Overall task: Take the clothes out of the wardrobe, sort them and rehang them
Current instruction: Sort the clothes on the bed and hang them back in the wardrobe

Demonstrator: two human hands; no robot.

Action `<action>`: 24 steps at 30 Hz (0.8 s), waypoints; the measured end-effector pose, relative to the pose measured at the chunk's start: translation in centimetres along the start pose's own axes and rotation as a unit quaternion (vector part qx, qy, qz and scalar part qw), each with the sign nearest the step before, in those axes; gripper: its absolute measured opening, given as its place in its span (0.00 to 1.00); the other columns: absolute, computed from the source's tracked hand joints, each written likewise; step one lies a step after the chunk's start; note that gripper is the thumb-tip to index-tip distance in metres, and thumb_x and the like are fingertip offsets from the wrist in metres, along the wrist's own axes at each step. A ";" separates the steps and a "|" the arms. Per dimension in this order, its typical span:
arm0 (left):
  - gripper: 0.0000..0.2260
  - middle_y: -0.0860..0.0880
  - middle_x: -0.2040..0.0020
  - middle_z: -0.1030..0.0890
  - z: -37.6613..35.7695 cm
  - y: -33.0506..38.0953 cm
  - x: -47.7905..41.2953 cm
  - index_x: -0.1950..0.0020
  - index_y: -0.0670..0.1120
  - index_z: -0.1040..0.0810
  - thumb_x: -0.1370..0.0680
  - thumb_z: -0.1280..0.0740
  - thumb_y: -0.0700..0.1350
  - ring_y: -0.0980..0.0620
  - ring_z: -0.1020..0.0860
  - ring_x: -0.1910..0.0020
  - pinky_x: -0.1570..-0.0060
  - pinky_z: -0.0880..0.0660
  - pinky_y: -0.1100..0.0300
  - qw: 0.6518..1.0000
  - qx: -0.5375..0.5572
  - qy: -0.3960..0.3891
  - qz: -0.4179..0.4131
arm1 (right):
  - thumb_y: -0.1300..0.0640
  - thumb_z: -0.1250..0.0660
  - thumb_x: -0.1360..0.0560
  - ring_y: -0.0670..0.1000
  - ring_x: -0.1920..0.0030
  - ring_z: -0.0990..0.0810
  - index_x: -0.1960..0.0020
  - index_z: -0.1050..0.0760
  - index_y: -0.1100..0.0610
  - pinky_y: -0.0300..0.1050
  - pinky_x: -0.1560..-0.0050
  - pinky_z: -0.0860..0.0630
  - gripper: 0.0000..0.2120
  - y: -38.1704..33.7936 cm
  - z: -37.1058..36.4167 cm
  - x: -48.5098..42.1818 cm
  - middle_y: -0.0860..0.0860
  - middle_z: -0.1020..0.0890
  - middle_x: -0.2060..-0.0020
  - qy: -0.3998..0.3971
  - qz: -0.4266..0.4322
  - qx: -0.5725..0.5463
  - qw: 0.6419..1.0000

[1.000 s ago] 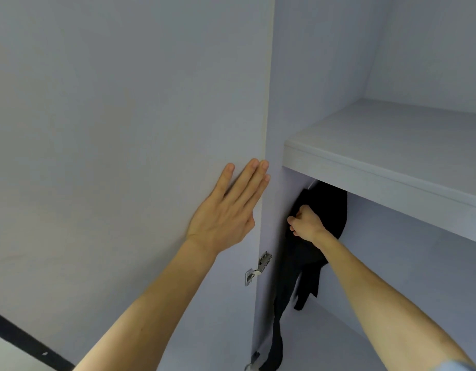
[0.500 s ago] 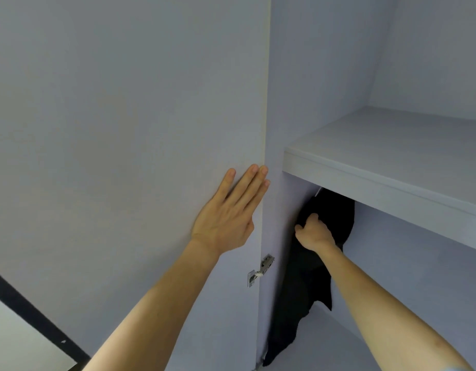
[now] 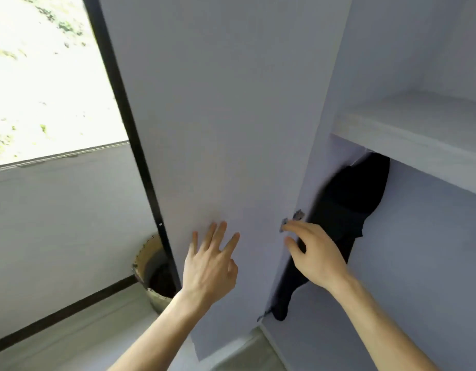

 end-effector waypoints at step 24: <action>0.25 0.53 0.21 0.38 7.8 -17.9 64.7 0.20 0.56 0.41 0.19 0.44 0.55 0.52 0.42 0.22 0.25 0.44 0.49 0.664 0.029 -0.151 0.732 | 0.47 0.34 0.22 0.51 0.29 0.29 0.33 0.23 0.46 0.46 0.31 0.31 0.17 -38.8 -27.8 22.6 0.46 0.22 0.33 -0.309 0.524 -0.007 0.794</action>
Point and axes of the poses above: each hand's wrist, its own x-axis away from the middle knuckle, its own z-axis out of the back of the hand, y = z × x, the point moved 2 cm from there along -x, towards the middle knuckle
